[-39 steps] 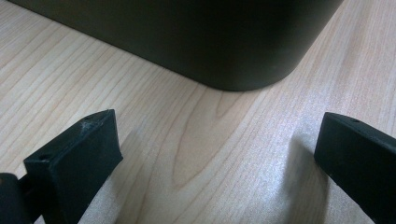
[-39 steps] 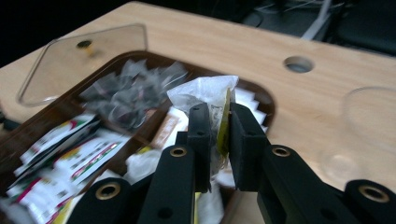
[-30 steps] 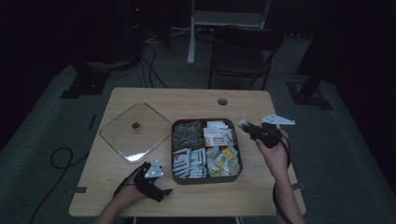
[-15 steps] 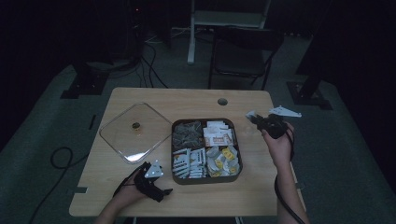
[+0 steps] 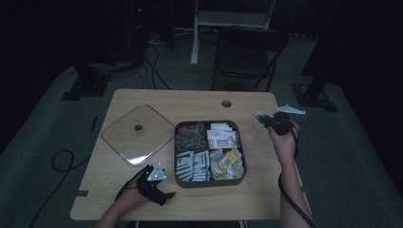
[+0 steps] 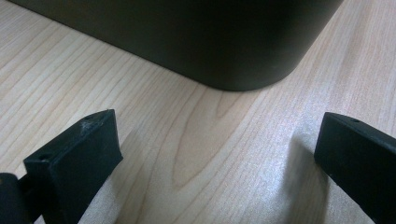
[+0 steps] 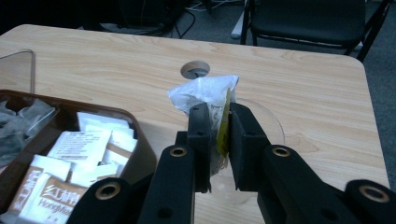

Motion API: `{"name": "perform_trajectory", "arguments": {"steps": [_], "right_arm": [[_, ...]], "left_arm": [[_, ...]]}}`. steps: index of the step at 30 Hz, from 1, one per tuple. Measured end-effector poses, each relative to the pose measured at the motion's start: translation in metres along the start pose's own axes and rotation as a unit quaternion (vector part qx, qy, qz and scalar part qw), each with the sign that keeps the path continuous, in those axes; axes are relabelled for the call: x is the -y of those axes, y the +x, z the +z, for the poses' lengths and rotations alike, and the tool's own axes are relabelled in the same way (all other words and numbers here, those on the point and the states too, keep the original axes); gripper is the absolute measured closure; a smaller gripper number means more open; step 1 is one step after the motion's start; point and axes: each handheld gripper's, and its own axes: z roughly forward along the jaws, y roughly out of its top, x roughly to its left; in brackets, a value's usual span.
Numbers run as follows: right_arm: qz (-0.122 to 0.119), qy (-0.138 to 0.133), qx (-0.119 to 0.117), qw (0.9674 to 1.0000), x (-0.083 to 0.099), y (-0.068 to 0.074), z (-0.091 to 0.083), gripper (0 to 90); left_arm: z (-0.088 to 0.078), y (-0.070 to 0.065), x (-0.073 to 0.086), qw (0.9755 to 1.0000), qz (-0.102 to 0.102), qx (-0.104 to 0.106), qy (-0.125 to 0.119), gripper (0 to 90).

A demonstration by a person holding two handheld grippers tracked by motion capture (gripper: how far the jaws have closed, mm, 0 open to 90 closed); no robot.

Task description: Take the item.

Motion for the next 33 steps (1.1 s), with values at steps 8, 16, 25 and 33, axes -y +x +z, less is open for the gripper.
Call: {"name": "perform_trajectory", "arguments": {"steps": [8, 16, 25, 33], "right_arm": [[0.003, 0.027, 0.008, 0.9996, 0.003, -0.004, 0.019, 79.7], [0.016, 0.049, 0.014, 0.9986, 0.004, -0.008, 0.033, 76.5], [0.026, 0.046, 0.020, 0.9984, -0.001, -0.008, 0.028, 63.0], [0.023, 0.043, 0.011, 0.9987, -0.002, -0.009, 0.019, 58.0]], "left_arm": [[0.000, 0.000, 0.000, 1.0000, 0.000, 0.000, 0.000, 0.8], [0.000, 0.000, 0.000, 1.0000, 0.000, 0.000, 0.000, 0.8], [0.000, 0.000, 0.000, 1.0000, 0.000, 0.000, 0.000, 0.8], [0.000, 0.000, 0.000, 1.0000, 0.000, 0.000, 0.000, 0.8]]}}
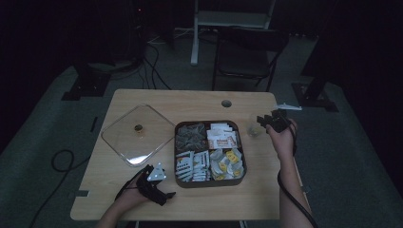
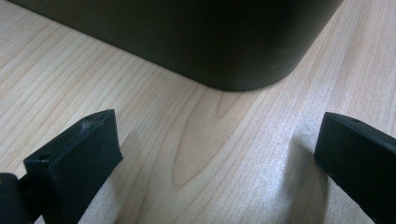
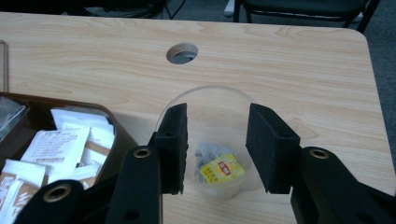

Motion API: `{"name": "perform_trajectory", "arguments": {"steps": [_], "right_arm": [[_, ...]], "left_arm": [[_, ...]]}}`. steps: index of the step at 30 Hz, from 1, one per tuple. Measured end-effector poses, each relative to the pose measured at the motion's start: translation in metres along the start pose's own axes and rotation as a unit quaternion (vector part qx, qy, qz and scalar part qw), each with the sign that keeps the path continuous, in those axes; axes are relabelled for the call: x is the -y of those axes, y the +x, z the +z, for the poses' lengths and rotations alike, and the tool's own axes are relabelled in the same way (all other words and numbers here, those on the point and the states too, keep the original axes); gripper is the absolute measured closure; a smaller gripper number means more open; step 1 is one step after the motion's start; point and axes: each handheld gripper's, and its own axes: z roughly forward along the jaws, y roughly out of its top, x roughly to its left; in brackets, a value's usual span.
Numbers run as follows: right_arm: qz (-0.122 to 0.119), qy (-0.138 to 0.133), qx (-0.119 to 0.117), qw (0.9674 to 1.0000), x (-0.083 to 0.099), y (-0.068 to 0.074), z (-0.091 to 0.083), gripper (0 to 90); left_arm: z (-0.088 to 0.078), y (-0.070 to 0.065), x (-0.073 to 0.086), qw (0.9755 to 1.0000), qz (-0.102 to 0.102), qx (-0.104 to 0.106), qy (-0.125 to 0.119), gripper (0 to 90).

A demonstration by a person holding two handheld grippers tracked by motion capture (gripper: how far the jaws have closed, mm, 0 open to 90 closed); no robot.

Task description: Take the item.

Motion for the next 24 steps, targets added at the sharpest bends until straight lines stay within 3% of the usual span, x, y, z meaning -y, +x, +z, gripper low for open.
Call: {"name": "perform_trajectory", "arguments": {"steps": [24], "right_arm": [[-0.016, -0.040, -0.060, 0.9973, 0.016, 0.018, -0.028, 35.7]], "left_arm": [[0.000, 0.000, 0.000, 1.0000, 0.000, 0.000, 0.000, 0.8]]}}
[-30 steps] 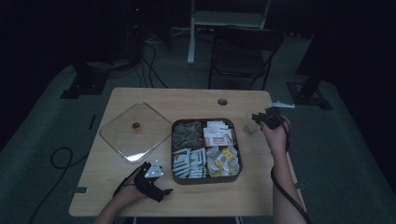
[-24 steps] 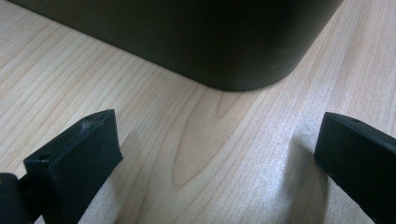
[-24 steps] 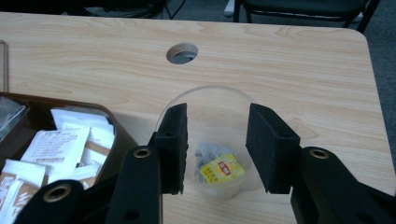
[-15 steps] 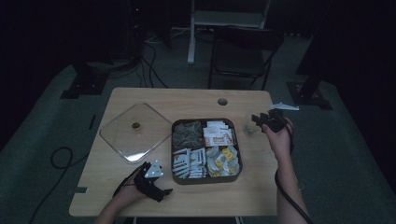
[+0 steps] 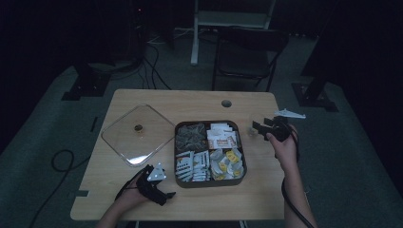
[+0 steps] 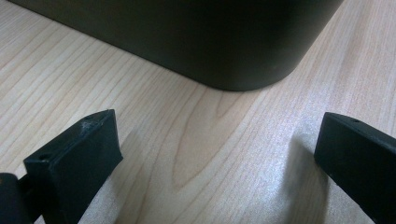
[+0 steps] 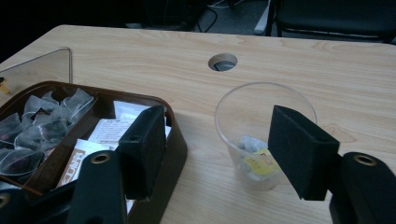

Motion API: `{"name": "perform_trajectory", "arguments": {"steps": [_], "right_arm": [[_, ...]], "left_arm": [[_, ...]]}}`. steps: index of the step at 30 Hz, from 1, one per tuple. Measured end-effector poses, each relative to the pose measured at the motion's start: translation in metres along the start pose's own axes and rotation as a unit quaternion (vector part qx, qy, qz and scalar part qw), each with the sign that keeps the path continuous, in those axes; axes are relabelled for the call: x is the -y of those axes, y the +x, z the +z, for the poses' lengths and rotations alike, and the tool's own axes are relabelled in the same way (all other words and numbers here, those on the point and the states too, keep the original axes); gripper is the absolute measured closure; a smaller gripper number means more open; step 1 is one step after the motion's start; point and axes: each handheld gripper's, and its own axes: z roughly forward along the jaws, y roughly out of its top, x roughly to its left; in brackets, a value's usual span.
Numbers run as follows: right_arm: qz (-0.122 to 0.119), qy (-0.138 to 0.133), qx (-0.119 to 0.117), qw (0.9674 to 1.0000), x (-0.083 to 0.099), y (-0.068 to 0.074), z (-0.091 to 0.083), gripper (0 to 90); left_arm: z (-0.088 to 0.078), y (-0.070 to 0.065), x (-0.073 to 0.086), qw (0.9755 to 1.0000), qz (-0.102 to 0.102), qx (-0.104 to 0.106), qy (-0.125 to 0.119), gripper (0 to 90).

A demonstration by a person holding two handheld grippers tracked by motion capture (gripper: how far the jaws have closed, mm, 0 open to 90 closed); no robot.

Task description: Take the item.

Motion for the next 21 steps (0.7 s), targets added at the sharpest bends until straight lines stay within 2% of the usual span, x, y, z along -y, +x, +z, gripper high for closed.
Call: {"name": "perform_trajectory", "arguments": {"steps": [15, 21], "right_arm": [[-0.009, -0.034, -0.031, 0.9989, 0.024, 0.014, -0.016, 26.6], [-0.014, -0.030, -0.035, 0.9988, 0.037, 0.017, -0.019, 22.5]], "left_arm": [[0.000, 0.000, 0.000, 1.0000, 0.000, 0.000, 0.000, 0.8], [0.000, 0.000, 0.000, 1.0000, 0.000, 0.000, -0.001, 0.8]]}}
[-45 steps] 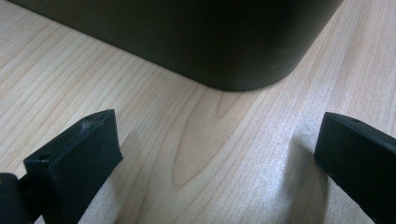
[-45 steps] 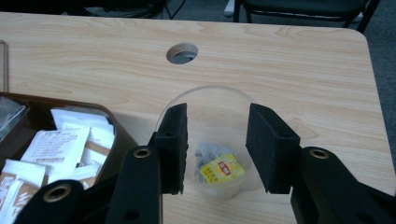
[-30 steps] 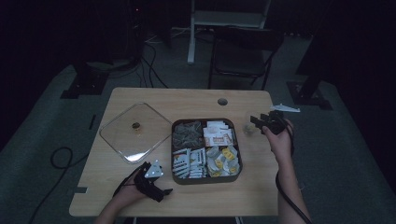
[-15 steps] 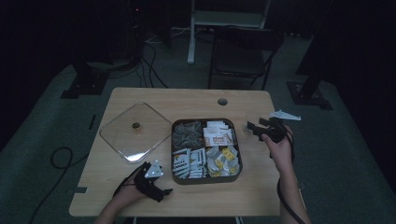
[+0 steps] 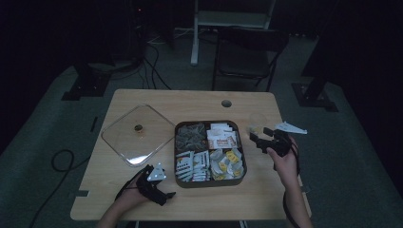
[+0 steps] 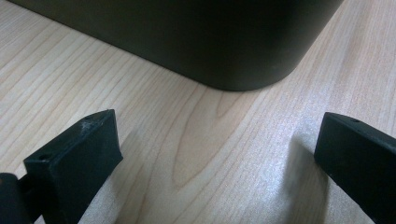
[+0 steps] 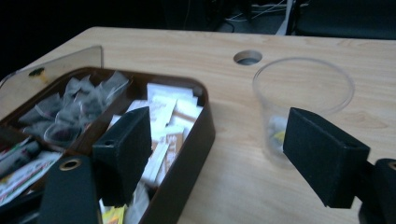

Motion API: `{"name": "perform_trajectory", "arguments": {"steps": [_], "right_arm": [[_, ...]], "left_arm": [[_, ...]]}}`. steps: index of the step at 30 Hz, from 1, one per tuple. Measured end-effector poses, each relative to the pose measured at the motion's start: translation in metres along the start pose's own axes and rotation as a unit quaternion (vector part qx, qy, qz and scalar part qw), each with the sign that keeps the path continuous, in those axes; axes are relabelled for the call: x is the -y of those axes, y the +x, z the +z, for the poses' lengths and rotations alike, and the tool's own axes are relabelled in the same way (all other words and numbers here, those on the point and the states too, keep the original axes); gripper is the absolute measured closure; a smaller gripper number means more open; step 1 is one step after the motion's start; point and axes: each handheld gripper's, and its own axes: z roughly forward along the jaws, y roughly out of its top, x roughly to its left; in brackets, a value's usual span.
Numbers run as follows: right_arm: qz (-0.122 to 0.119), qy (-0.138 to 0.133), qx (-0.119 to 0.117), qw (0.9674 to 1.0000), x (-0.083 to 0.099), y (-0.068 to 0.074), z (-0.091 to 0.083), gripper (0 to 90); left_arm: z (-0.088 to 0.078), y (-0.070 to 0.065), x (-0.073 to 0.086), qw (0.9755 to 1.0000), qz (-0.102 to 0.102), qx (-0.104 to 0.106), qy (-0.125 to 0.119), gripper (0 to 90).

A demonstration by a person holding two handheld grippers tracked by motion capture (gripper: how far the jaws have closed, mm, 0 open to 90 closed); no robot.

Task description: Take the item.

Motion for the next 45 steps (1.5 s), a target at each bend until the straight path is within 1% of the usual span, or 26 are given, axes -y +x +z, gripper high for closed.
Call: {"name": "perform_trajectory", "arguments": {"steps": [5, 9, 13, 19, 27, 33, 37, 41, 43, 45], "right_arm": [[-0.002, 0.003, -0.003, 1.0000, 0.013, 0.001, -0.003, 22.3], [-0.010, 0.002, -0.017, 0.9998, 0.023, 0.002, -0.004, 21.0], [-0.012, 0.002, -0.023, 0.9997, 0.033, 0.003, -0.004, 20.6], [-0.015, 0.001, -0.032, 0.9994, 0.046, 0.000, -0.006, 20.6], [-0.026, 0.017, -0.039, 0.9988, 0.066, 0.000, -0.007, 20.9], [-0.026, 0.034, -0.044, 0.9981, 0.083, -0.003, -0.008, 21.1], [-0.029, 0.046, -0.040, 0.9977, 0.092, -0.003, -0.007, 21.0], [-0.037, 0.061, -0.037, 0.9967, 0.098, -0.002, -0.007, 20.1], [-0.036, 0.063, -0.040, 0.9966, 0.099, -0.001, -0.008, 20.0], [-0.044, 0.070, -0.036, 0.9959, 0.099, 0.000, -0.008, 19.8]], "left_arm": [[0.000, 0.000, 0.000, 1.0000, 0.000, 0.000, 0.000, 0.8], [0.000, 0.000, 0.000, 1.0000, 0.000, 0.000, 0.000, 0.8], [0.000, 0.000, 0.000, 1.0000, 0.000, 0.000, 0.001, 0.8], [0.000, 0.000, 0.000, 1.0000, 0.000, 0.000, 0.001, 0.8], [0.000, 0.000, 0.000, 1.0000, 0.000, 0.000, 0.001, 0.8], [0.000, 0.000, 0.000, 1.0000, 0.000, 0.000, 0.001, 0.9], [0.000, 0.000, 0.000, 1.0000, 0.000, 0.000, 0.000, 0.8], [0.000, 0.000, 0.000, 1.0000, 0.000, 0.000, 0.000, 0.8], [0.000, 0.000, 0.000, 1.0000, 0.000, 0.000, 0.000, 0.8], [0.000, 0.000, 0.000, 1.0000, 0.000, 0.000, 0.000, 0.8]]}}
